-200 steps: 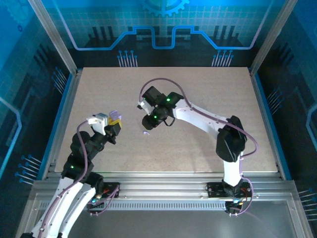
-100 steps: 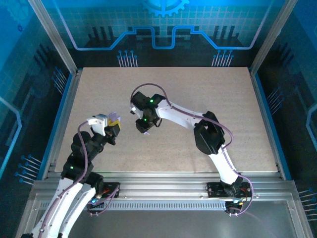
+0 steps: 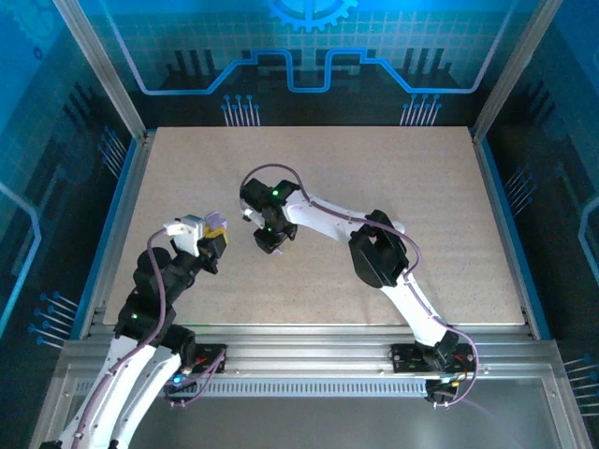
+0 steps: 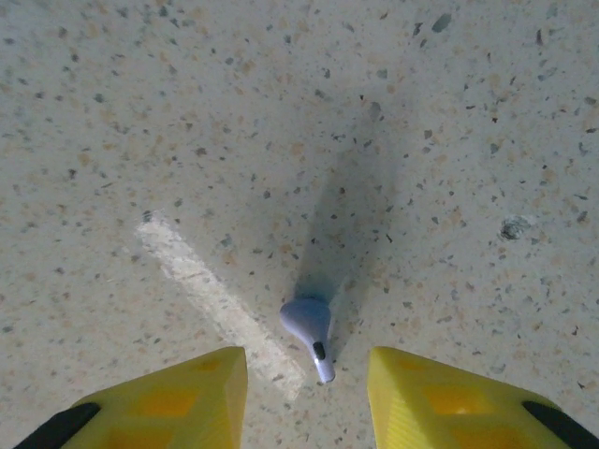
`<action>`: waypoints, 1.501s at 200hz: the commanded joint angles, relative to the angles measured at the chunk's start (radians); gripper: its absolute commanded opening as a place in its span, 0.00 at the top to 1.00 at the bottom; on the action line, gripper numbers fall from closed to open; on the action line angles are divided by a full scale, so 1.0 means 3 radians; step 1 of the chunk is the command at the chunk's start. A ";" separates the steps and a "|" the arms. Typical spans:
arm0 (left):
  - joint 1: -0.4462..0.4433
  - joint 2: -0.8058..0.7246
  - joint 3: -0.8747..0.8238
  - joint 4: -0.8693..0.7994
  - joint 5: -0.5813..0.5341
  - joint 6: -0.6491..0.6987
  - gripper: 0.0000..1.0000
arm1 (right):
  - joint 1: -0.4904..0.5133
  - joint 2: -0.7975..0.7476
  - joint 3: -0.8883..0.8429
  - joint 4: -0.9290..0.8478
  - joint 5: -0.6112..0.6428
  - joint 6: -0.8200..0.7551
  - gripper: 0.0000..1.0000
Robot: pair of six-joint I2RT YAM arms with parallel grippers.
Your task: Insert the wireless bluetooth earbuds into the charging case
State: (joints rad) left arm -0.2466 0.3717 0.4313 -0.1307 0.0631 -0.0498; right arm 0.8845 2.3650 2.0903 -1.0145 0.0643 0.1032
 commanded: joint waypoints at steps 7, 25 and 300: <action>0.0024 -0.0043 0.0107 -0.0011 -0.0067 0.0064 0.80 | 0.0067 0.0147 0.0167 -0.0139 0.0029 -0.0063 0.61; 0.0024 -0.0040 0.0107 -0.0015 -0.0062 0.0069 0.80 | 0.0076 0.0207 0.0218 -0.0164 0.0031 -0.0067 0.61; 0.0023 -0.0032 0.0104 -0.0019 -0.0047 0.0092 0.79 | 0.0083 0.0431 0.0258 -0.0153 0.0242 -0.0093 0.74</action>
State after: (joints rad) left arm -0.2466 0.3717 0.4313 -0.1307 0.0631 -0.0460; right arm 0.8982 2.4588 2.1490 -1.0561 0.1066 0.0849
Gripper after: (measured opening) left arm 0.224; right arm 0.272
